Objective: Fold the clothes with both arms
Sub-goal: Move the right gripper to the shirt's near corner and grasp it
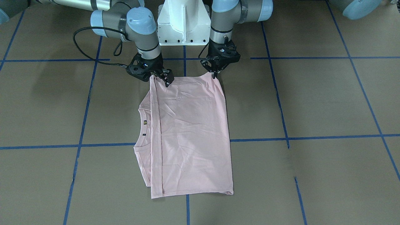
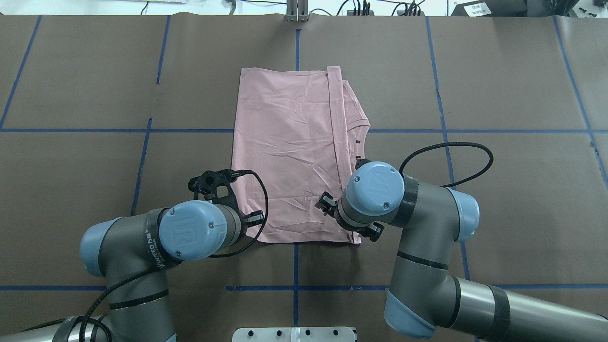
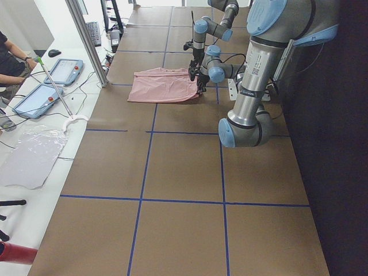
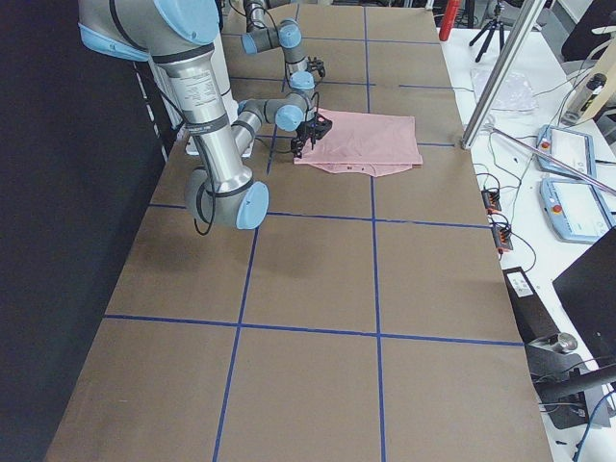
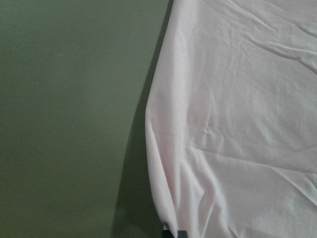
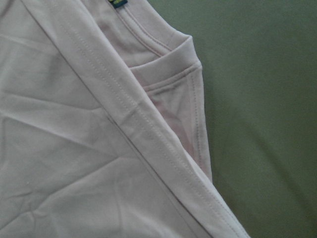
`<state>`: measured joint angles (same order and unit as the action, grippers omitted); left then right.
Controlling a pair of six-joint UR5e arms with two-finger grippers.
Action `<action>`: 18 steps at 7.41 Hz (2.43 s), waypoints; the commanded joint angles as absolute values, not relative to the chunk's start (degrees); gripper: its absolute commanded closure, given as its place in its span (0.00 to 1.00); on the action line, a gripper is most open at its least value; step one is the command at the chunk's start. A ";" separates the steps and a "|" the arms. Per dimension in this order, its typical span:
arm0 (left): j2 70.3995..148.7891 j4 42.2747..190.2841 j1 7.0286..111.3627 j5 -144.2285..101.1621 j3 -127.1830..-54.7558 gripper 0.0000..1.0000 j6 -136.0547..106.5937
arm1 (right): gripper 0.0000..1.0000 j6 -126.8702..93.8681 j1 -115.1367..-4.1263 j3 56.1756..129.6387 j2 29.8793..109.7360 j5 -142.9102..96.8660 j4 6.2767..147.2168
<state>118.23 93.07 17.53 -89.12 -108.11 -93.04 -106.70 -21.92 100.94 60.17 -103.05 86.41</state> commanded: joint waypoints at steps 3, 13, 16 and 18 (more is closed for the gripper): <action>118.21 93.08 17.58 -89.12 -107.84 1.00 -93.08 | 0.00 -106.70 -21.01 99.05 60.47 -102.57 86.57; 118.21 93.08 17.58 -89.12 -107.58 1.00 -93.08 | 1.00 -106.26 -21.88 99.84 60.12 -102.39 86.40; 118.21 93.08 17.49 -89.12 -107.40 1.00 -93.16 | 1.00 -106.43 -21.97 99.93 59.94 -102.48 85.87; 118.04 92.81 17.40 -89.38 -109.41 1.00 -93.25 | 1.00 -106.44 -22.15 102.64 60.29 -102.74 85.96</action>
